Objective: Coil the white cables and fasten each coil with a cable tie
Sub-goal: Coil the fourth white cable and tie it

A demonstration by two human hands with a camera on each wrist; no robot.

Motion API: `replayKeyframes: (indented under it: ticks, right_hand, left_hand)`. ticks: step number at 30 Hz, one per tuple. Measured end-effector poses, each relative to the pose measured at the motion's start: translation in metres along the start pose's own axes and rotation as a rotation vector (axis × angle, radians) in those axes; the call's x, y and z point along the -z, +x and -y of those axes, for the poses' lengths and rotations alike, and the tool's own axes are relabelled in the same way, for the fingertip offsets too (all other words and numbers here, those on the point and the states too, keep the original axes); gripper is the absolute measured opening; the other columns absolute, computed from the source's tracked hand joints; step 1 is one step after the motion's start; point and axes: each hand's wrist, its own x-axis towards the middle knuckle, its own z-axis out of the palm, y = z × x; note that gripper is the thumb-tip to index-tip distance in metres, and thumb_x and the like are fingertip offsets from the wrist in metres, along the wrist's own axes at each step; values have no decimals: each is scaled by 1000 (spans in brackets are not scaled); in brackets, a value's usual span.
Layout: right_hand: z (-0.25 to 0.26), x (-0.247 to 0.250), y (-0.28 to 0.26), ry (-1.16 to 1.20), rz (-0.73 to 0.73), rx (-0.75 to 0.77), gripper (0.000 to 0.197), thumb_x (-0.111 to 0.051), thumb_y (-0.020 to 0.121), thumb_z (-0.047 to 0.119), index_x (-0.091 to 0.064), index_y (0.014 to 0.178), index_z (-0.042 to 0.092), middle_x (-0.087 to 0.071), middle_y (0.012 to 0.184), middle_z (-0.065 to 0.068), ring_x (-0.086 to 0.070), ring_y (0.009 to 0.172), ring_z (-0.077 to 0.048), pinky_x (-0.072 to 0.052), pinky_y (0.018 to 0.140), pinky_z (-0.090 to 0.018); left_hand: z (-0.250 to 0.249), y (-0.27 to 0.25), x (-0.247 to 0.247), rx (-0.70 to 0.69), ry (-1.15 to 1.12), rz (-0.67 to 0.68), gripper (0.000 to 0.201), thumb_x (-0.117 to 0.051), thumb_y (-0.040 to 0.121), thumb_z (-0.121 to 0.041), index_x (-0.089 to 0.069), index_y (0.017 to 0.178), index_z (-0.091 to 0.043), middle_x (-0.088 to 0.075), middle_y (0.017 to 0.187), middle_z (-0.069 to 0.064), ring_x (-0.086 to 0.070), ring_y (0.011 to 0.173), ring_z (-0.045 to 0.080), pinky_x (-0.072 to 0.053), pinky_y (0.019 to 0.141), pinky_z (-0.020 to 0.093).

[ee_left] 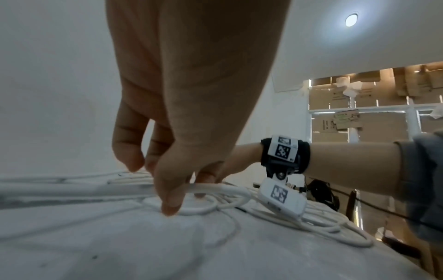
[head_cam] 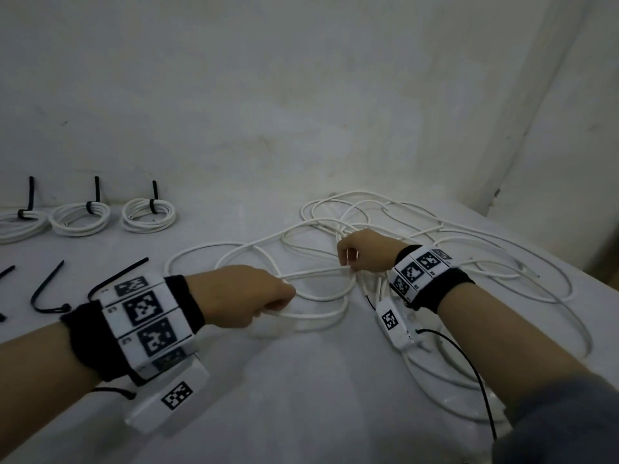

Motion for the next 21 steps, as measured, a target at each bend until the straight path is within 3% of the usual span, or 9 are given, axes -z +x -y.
replayKeyframes:
  ticks: [2, 5, 8, 10, 12, 14, 16, 19, 21]
  right_hand:
    - [-2, -2, -1, 25, -22, -2, 17, -65, 79, 1, -65, 90, 13, -56, 86, 2, -51, 80, -12, -39, 72, -23]
    - [7, -5, -7, 106, 32, 46, 20, -66, 77, 4, -59, 89, 18, -57, 92, 3, -53, 84, -12, -42, 73, -22]
    - [19, -8, -16, 78, 164, 87, 23, -61, 82, 7, -64, 101, 20, -54, 113, -1, -53, 107, -16, -45, 91, -30]
    - [31, -5, -24, 168, 70, 142, 19, -56, 89, 11, -66, 102, 20, -56, 111, 2, -55, 110, -15, -43, 97, -33]
    - [47, 6, -34, 451, -12, 190, 17, -52, 96, 24, -67, 102, 20, -64, 106, 4, -59, 105, -11, -45, 98, -34]
    - [67, 16, -46, 780, 52, 251, 24, -48, 97, 33, -64, 103, 16, -69, 99, -1, -65, 97, -13, -48, 94, -35]
    - [87, 22, -54, 1010, 95, 335, 13, -51, 95, 19, -58, 102, 11, -68, 84, -10, -68, 79, -18, -54, 80, -32]
    - [109, 25, -56, 1095, 13, 372, 11, -55, 92, 1, -55, 100, 8, -66, 71, -7, -66, 65, -19, -55, 68, -29]
    - [120, 24, -53, 1104, -91, 370, 13, -57, 90, 0, -55, 98, 9, -67, 70, -3, -66, 66, -20, -57, 69, -31]
  left_hand:
    - [5, -8, 2, 47, -17, -41, 39, -44, 83, 3, -32, 75, -33, -61, 91, -9, -56, 84, 12, -43, 70, 26]
    - [11, -18, 7, 106, -70, -113, 35, -45, 82, 2, -39, 83, -32, -63, 88, -11, -56, 78, 7, -47, 72, 28]
    - [13, -24, 16, 159, -170, -200, 23, -51, 86, -9, -44, 85, -31, -63, 90, -12, -53, 72, 1, -44, 68, 25]
    - [15, -28, 24, 196, -257, -257, 20, -51, 88, -14, -49, 86, -34, -64, 92, -13, -56, 75, 3, -46, 70, 27]
    - [17, -30, 31, 243, -322, -338, 19, -48, 90, -16, -54, 89, -33, -65, 92, -10, -59, 77, 9, -47, 72, 29]
    - [22, -33, 37, 279, -355, -455, 17, -49, 92, -16, -60, 87, -28, -65, 89, -6, -61, 81, 15, -48, 74, 32]
    - [30, -35, 41, 300, -402, -588, 13, -55, 91, -20, -63, 82, -25, -65, 85, -8, -63, 81, 16, -48, 75, 31]
    - [39, -40, 42, 367, -594, -835, 5, -67, 85, -27, -66, 81, -24, -62, 93, -5, -68, 74, 11, -52, 72, 26]
    - [37, -42, 40, 467, -766, -1009, 18, -72, 81, -28, -61, 85, -14, -64, 90, 1, -70, 74, 11, -51, 68, 21]
